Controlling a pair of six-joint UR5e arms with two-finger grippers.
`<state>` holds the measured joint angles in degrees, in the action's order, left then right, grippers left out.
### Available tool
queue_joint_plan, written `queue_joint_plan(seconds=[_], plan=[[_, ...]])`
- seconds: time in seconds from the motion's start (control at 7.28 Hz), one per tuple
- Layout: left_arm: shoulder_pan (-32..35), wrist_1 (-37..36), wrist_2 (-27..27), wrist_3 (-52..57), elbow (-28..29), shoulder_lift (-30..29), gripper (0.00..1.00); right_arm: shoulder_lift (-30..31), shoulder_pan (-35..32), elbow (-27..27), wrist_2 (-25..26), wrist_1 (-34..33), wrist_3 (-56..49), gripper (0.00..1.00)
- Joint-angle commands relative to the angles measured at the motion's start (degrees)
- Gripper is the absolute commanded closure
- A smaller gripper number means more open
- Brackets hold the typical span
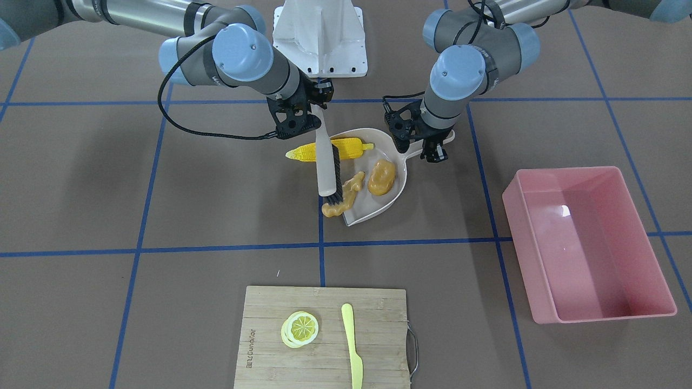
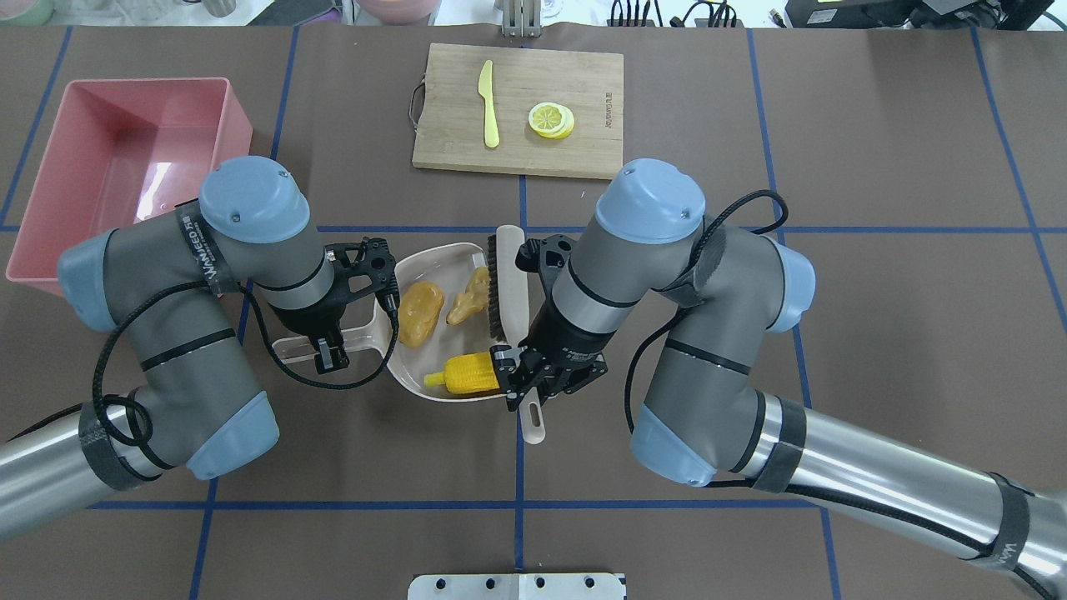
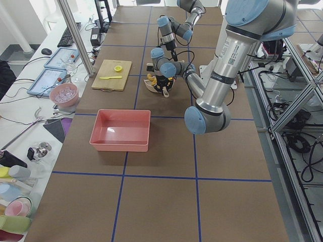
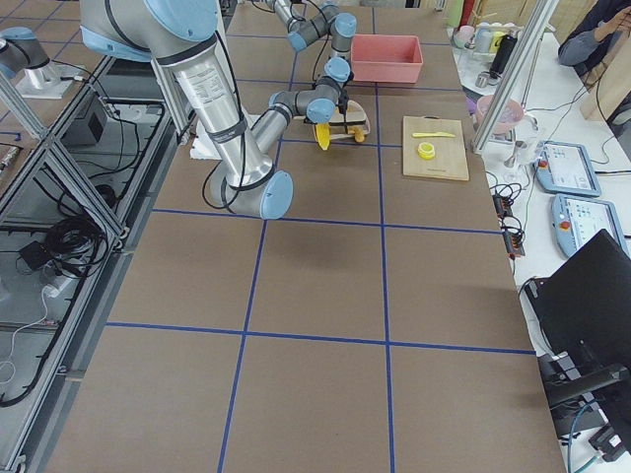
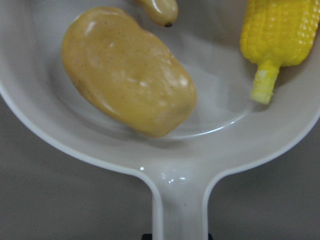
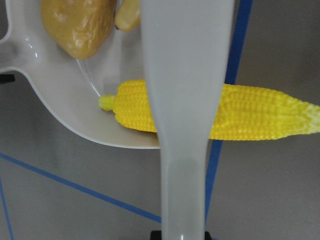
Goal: Sweep and dump trash into bin
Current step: 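Sweep the ginger into the dustpan with the brush, then pull the brush back away from the dustpan with the right gripper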
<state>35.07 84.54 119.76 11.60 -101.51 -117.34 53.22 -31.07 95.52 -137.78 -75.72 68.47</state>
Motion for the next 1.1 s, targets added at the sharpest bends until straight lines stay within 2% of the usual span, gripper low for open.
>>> queue_joint_plan(seconds=[0.0, 0.41, 0.96], plan=[[0.00, 0.01, 0.03, 0.00, 0.00, -0.08, 1.00, 4.77, -4.68, 4.13, -3.10, -0.92, -0.88, 1.00], [-0.09, 0.27, -0.06, 0.00, 0.44, -0.43, 1.00, 12.33, -5.85, 6.43, -3.19, -0.66, -6.23, 1.00], [-0.09, 0.45, -0.06, 0.00, 0.79, -0.17, 1.00, 17.87, 3.11, 12.74, -3.28, 0.05, -4.15, 1.00]])
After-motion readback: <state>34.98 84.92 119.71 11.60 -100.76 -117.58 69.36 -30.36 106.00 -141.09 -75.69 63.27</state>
